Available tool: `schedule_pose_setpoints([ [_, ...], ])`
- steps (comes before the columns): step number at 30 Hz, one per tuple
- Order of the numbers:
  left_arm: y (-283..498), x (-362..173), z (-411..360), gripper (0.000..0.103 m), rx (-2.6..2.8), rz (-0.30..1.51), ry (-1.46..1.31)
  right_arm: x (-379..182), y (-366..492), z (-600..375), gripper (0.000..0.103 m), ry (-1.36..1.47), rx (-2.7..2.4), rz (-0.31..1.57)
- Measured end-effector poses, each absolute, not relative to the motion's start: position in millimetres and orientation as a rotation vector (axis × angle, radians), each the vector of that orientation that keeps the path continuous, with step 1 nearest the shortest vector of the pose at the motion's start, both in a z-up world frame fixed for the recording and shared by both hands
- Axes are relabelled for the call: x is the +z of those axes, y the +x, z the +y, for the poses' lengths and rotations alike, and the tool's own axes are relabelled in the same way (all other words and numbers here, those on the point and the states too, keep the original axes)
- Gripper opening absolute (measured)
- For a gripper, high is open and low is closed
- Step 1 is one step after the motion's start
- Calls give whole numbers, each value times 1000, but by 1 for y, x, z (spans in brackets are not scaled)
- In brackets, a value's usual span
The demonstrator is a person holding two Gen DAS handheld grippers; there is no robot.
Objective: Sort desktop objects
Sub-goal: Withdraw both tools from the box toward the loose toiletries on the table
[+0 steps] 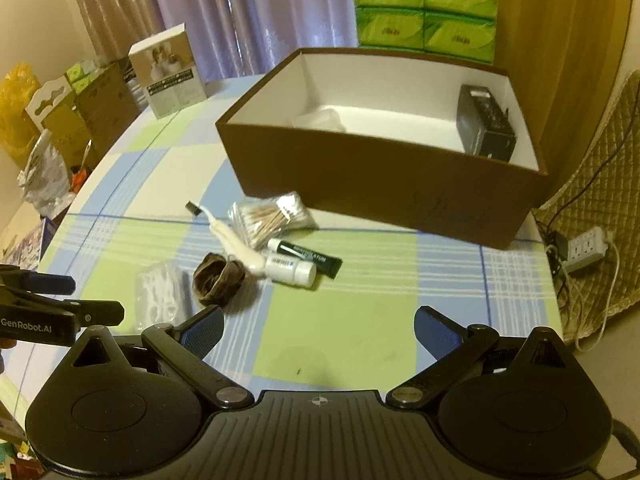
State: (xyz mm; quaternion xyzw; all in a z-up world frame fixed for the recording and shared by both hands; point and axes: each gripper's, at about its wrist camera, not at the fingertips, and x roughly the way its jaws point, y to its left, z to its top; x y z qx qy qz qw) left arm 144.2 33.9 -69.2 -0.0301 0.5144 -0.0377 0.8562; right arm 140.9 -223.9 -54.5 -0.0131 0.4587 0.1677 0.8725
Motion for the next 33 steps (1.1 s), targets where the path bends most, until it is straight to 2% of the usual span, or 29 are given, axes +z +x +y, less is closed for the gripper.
schedule_pose_setpoints([
  [17, 147, -105, 30, 89, -45, 1126, -84, -93, 150, -221, 99, -29, 321, 1038],
  [33, 190, -140, 24, 87, -26, 1144, -43, -112, 175, -246, 99, 15, 224, 1071],
])
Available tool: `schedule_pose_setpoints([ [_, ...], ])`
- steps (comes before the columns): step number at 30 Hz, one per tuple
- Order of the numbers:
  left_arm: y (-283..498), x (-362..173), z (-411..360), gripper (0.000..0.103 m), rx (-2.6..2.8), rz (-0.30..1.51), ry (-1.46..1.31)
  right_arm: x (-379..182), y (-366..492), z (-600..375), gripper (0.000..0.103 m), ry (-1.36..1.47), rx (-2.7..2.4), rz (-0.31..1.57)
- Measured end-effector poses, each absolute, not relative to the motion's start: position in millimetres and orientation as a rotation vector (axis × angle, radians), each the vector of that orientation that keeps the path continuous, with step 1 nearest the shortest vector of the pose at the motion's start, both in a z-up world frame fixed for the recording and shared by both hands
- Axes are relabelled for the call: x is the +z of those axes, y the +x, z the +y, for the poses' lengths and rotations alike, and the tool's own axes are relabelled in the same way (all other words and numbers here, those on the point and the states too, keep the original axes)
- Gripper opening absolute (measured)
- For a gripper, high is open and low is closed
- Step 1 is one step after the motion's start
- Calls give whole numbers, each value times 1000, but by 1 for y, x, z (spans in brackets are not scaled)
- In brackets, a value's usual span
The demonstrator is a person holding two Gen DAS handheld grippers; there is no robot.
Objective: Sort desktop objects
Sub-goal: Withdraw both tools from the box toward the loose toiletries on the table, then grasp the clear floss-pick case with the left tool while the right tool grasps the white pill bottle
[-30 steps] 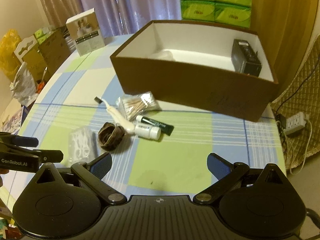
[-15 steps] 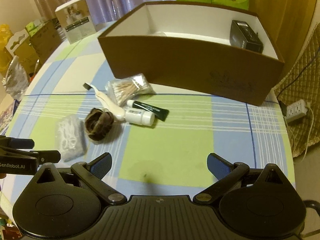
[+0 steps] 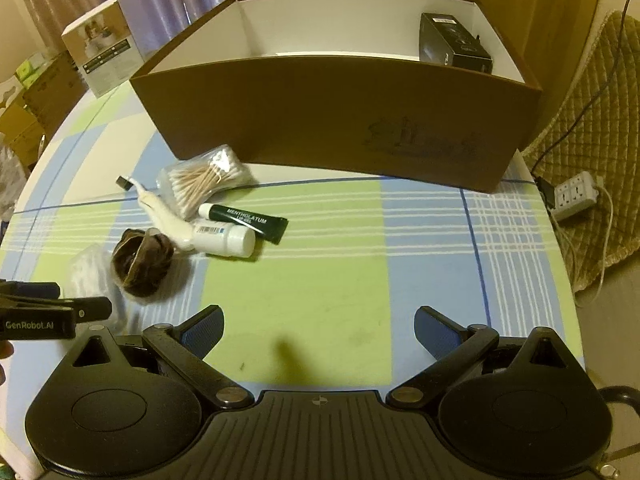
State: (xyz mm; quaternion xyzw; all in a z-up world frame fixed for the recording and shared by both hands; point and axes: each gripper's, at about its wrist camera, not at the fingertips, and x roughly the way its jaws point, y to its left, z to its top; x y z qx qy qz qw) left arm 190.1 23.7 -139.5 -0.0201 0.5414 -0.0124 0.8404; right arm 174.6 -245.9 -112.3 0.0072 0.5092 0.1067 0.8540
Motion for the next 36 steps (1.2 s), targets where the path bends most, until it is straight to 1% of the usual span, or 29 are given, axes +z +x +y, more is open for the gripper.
schedule_pose_setpoints([
  [1, 192, -140, 25, 85, -23, 1141, -39, -113, 176, -245, 99, 14, 224, 1070],
  [4, 197, -143, 33, 83, -15, 1138, -38, -116, 179, -242, 99, 13, 229, 1067],
  [6, 199, -146, 40, 80, -7, 1135, -44, -117, 181, -238, 99, 13, 234, 1062],
  [9, 200, -150, 52, 71, 11, 1133, -49, -118, 186, -231, 99, 21, 249, 1047],
  [11, 202, -154, 61, 59, 18, 1137, -53, -119, 190, -224, 99, 23, 257, 1039],
  [13, 205, -158, 69, 54, 23, 1142, -59, -121, 193, -217, 99, 24, 266, 1028],
  [18, 211, -159, 84, 53, 52, 1129, -52, -128, 203, -197, 97, 5, 286, 998],
  [20, 213, -159, 91, 53, 62, 1127, -62, -132, 207, -191, 83, 6, 285, 999],
  [23, 215, -158, 98, 53, 62, 1128, -65, -139, 214, -185, 74, 34, 278, 1012],
  [30, 219, -159, 102, 53, 44, 1134, -27, -148, 222, -170, 64, 25, 274, 1001],
  [34, 223, -161, 101, 53, 35, 1135, -8, -156, 227, -165, 48, 11, 259, 1016],
  [35, 224, -161, 101, 53, 34, 1132, -4, -158, 228, -164, 46, 5, 260, 1019],
  [36, 226, -161, 101, 53, 32, 1132, -1, -159, 228, -164, 46, -3, 263, 1020],
])
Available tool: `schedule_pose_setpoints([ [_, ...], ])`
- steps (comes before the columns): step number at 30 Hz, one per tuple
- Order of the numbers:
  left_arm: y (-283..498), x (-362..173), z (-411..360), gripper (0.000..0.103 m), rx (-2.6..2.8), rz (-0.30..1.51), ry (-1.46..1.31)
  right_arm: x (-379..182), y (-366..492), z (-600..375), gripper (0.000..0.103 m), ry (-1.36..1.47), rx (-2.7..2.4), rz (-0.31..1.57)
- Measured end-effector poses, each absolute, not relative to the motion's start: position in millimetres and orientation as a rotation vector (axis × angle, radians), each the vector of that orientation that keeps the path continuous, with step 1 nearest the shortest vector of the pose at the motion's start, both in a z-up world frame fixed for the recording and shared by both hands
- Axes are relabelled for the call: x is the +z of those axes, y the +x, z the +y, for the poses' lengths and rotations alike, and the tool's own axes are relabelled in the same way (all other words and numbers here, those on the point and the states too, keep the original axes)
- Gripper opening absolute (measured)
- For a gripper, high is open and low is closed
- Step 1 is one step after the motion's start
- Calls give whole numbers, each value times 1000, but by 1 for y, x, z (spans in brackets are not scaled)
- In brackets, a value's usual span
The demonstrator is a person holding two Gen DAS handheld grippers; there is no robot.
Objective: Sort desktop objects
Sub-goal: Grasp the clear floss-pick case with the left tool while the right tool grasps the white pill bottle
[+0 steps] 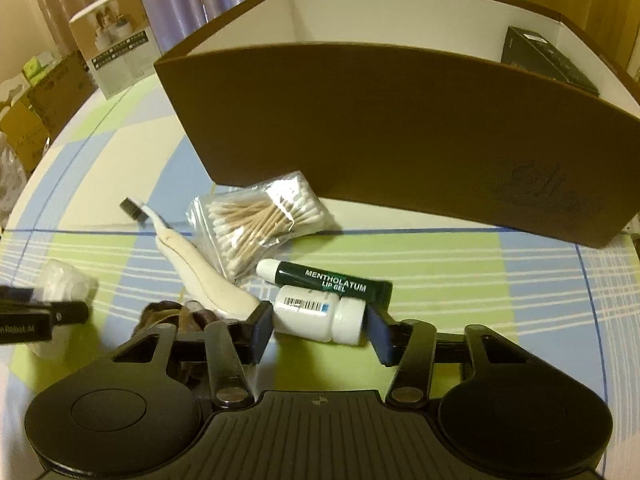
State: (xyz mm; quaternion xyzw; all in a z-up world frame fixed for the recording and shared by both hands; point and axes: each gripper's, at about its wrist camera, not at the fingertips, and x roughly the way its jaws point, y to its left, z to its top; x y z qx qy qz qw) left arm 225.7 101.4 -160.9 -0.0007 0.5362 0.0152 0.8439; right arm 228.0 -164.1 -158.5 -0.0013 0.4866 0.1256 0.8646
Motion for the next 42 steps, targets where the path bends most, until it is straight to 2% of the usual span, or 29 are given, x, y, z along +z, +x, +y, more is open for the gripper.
schedule_pose_setpoints([
  [12, 233, -160, 94, 53, -4, 1120, 19, -155, 211, -184, 46, -28, 249, 1031],
  [22, 206, -149, 74, 53, -72, 1135, 7, -146, 179, -214, 46, -16, 240, 1062],
  [42, 179, -67, 12, 53, -259, 984, 1, -93, 154, -238, 46, 22, 304, 992],
])
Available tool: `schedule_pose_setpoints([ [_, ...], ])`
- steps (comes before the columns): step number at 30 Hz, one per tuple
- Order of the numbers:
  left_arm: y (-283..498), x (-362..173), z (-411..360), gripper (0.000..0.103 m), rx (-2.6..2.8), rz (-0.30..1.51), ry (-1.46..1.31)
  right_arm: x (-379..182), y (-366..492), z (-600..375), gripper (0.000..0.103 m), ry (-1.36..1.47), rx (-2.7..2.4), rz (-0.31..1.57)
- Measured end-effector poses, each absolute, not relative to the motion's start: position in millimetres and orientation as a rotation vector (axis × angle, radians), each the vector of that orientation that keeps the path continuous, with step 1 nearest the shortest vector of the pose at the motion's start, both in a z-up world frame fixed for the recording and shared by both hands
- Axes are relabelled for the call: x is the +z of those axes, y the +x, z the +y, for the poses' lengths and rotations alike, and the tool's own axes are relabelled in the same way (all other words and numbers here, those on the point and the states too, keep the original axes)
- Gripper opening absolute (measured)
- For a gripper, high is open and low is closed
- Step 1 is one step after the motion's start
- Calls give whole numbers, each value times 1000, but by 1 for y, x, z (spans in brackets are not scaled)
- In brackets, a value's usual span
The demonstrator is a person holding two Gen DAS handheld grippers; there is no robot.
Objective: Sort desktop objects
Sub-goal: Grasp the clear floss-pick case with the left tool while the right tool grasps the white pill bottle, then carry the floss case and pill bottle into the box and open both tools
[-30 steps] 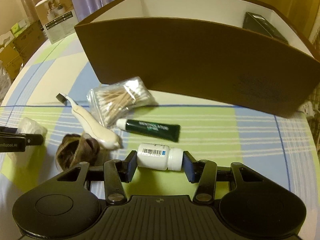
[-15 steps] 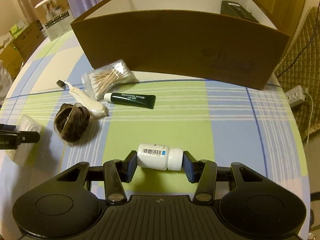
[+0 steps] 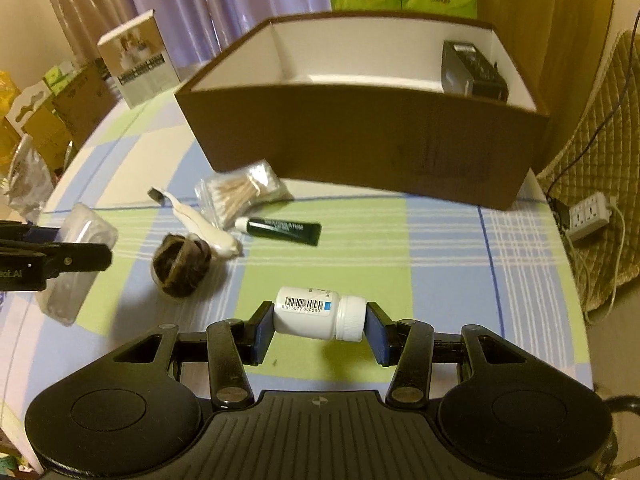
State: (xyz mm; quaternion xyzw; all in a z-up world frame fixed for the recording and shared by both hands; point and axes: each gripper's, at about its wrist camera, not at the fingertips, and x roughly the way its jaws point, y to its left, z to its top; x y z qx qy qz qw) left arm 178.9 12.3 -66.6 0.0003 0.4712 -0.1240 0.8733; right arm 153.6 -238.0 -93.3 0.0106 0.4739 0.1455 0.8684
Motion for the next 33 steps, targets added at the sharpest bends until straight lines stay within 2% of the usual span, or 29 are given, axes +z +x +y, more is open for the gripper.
schedule_pose_setpoints([
  [16, 219, -27, -37, 53, -359, 871, -6, -50, 186, -260, 46, 10, 336, 883],
  [33, 325, -8, -89, 53, -432, 834, -31, -19, 280, -286, 46, -18, 337, 815],
])
